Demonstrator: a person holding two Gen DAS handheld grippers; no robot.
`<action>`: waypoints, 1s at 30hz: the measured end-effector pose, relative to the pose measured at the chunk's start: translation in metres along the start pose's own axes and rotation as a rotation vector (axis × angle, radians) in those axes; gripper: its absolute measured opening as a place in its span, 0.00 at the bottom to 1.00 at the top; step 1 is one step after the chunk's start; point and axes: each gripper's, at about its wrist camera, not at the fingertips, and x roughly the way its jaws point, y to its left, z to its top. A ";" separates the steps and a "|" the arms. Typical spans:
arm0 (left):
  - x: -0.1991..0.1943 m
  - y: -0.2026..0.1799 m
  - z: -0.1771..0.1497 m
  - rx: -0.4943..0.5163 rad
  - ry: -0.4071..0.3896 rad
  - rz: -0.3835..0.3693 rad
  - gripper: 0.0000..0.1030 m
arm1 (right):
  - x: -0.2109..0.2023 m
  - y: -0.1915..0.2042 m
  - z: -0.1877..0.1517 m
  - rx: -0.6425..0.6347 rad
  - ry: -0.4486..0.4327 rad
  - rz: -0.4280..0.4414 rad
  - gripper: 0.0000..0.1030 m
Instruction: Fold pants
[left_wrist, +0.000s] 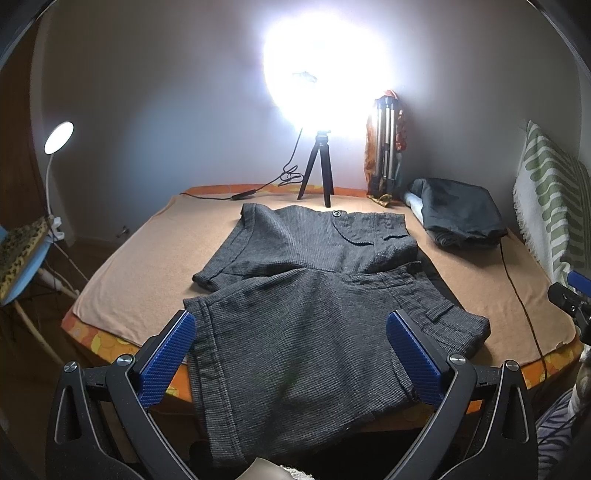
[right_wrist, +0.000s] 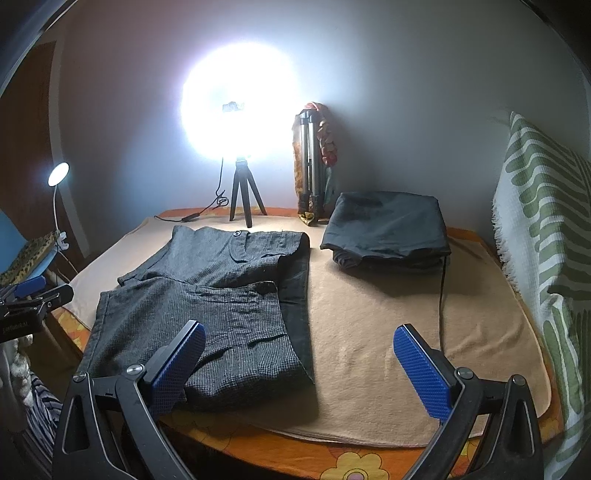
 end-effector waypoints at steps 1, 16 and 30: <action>0.001 0.000 0.000 0.003 0.002 0.000 1.00 | 0.001 0.000 0.000 -0.002 0.001 0.002 1.00; 0.016 0.012 -0.009 0.074 0.088 -0.048 0.99 | 0.020 0.018 -0.003 -0.177 0.052 0.073 1.00; 0.027 0.052 -0.035 0.149 0.219 -0.096 0.59 | 0.063 0.048 -0.028 -0.478 0.192 0.290 0.86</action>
